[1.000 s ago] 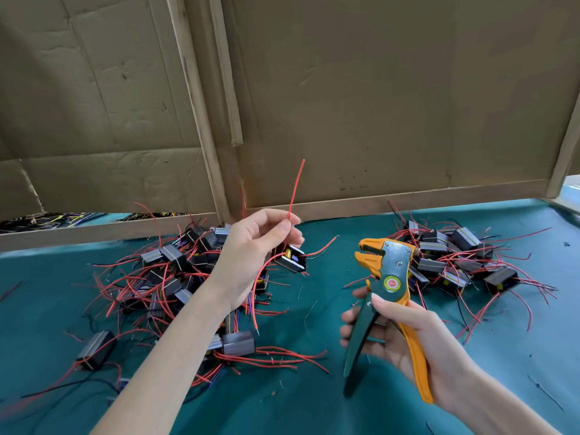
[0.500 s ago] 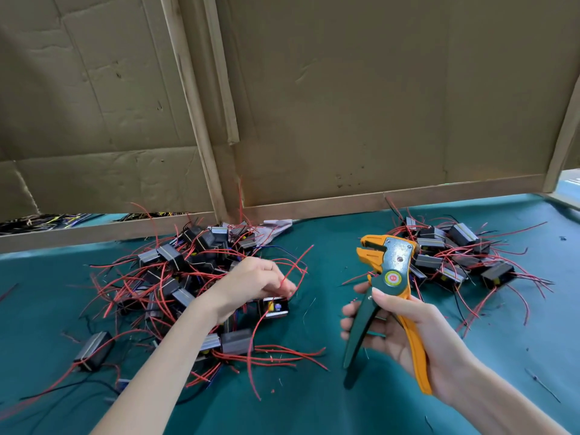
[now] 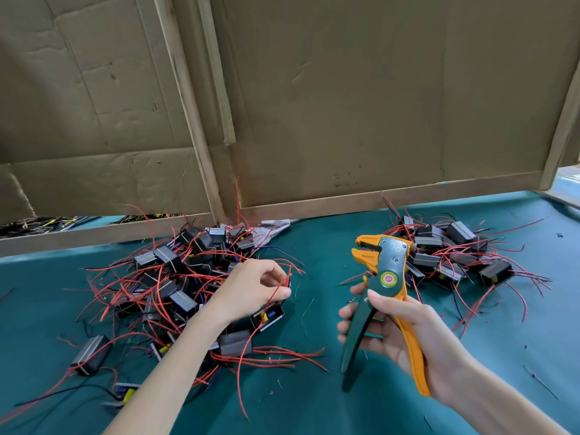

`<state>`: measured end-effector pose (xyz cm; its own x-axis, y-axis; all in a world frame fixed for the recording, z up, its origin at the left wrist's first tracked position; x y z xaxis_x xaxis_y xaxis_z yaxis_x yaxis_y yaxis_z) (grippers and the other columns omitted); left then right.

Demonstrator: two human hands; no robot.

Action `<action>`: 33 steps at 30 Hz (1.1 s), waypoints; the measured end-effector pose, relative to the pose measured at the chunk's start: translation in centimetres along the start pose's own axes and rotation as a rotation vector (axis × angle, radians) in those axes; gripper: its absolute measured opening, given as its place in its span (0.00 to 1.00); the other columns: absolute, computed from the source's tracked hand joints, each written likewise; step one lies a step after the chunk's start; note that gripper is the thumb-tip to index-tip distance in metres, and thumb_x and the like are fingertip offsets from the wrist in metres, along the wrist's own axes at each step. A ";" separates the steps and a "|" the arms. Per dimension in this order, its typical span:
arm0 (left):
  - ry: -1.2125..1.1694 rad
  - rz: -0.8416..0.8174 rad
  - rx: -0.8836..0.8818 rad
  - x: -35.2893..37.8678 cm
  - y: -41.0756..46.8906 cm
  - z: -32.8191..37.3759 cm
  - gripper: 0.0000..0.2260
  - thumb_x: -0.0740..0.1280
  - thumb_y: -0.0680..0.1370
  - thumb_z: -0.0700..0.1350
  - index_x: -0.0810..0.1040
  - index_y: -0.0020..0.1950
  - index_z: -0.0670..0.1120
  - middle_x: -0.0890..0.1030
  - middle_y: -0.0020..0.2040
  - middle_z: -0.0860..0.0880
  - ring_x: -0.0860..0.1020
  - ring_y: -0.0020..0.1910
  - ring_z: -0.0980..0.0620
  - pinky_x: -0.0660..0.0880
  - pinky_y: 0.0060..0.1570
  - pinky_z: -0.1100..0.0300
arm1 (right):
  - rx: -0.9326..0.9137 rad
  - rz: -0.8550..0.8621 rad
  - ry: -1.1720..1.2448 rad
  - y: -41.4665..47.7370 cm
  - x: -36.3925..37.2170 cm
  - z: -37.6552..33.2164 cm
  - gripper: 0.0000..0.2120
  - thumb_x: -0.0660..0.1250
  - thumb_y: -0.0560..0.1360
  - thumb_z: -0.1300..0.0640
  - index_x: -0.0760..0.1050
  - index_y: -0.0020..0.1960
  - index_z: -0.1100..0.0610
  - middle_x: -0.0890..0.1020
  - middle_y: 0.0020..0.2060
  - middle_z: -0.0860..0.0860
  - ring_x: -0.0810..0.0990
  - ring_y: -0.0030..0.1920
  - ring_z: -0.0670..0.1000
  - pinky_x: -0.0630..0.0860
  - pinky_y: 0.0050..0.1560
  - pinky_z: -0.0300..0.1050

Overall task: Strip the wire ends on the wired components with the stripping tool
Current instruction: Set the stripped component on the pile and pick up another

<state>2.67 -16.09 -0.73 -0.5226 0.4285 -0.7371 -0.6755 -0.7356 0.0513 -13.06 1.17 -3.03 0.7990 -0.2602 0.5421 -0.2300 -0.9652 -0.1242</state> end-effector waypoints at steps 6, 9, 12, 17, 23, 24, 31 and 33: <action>-0.411 -0.041 0.130 0.5 -0.8 1.5 0.03 0.69 0.76 0.37 0.79 0.45 0.44 0.84 0.40 0.45 0.80 0.40 0.56 0.74 0.46 0.67 | -0.006 -0.024 -0.014 -0.1 0.1 -0.3 0.18 0.68 0.68 0.58 0.75 0.55 0.65 0.81 0.42 0.69 0.83 0.40 0.65 0.81 0.41 0.57; -0.573 0.010 0.181 0.5 -1.1 2.7 0.03 0.68 0.76 0.35 0.79 0.46 0.43 0.84 0.39 0.44 0.82 0.39 0.53 0.75 0.45 0.66 | -0.014 -0.046 -0.020 -0.3 0.1 -0.4 0.19 0.69 0.67 0.58 0.75 0.55 0.66 0.81 0.43 0.69 0.83 0.40 0.65 0.81 0.41 0.57; -0.678 0.048 0.213 0.2 -1.4 3.7 0.06 0.67 0.76 0.34 0.81 0.48 0.42 0.85 0.41 0.46 0.82 0.37 0.51 0.77 0.44 0.64 | -0.025 -0.066 -0.047 -0.5 0.3 -0.6 0.18 0.68 0.68 0.59 0.75 0.56 0.66 0.81 0.43 0.70 0.82 0.40 0.66 0.81 0.40 0.55; -0.716 0.034 0.263 -0.3 -2.4 5.6 0.05 0.70 0.73 0.39 0.83 0.45 0.48 0.85 0.41 0.44 0.79 0.35 0.54 0.77 0.42 0.64 | -0.026 -0.106 -0.068 -0.7 0.4 -0.9 0.17 0.69 0.68 0.59 0.76 0.55 0.65 0.80 0.43 0.70 0.82 0.40 0.66 0.81 0.43 0.60; -0.678 0.069 0.286 -0.9 -2.8 6.6 0.03 0.71 0.69 0.45 0.83 0.40 0.47 0.83 0.35 0.50 0.79 0.34 0.59 0.74 0.39 0.68 | -0.013 -0.202 -0.123 -0.9 0.8 -1.2 0.14 0.75 0.67 0.56 0.81 0.50 0.60 0.80 0.42 0.69 0.82 0.39 0.66 0.80 0.44 0.58; -0.676 0.070 0.303 -1.0 -2.8 6.7 0.03 0.71 0.69 0.44 0.82 0.41 0.47 0.83 0.35 0.51 0.79 0.34 0.59 0.74 0.39 0.69 | -0.012 -0.226 -0.135 -0.9 0.8 -1.2 0.16 0.77 0.66 0.55 0.80 0.51 0.60 0.81 0.42 0.68 0.82 0.40 0.65 0.79 0.44 0.58; -0.626 0.123 0.330 -1.0 -2.7 6.4 0.05 0.72 0.68 0.45 0.80 0.41 0.45 0.83 0.35 0.50 0.79 0.35 0.57 0.75 0.39 0.68 | -0.007 -0.260 -0.148 -0.6 0.6 -0.8 0.21 0.81 0.63 0.51 0.81 0.51 0.58 0.81 0.42 0.67 0.82 0.40 0.65 0.79 0.45 0.59; -0.614 0.134 0.312 -0.8 -2.5 6.2 0.07 0.71 0.68 0.46 0.79 0.41 0.45 0.83 0.36 0.51 0.79 0.36 0.56 0.76 0.41 0.67 | -0.003 -0.249 -0.144 -0.5 0.4 -0.7 0.21 0.82 0.62 0.50 0.81 0.50 0.58 0.81 0.42 0.67 0.83 0.40 0.65 0.79 0.45 0.58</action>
<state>1.59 -11.38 3.91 -0.7492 0.6309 -0.2020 -0.6543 -0.6571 0.3744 -12.98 1.57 -2.13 0.9018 -0.0164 0.4319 -0.0185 -0.9998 0.0007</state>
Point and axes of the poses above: each hand's wrist, its own y-axis towards the middle knuckle, its own x-axis out of the palm, z = x × y, the point moved 2 cm from there along y, towards the middle knuckle
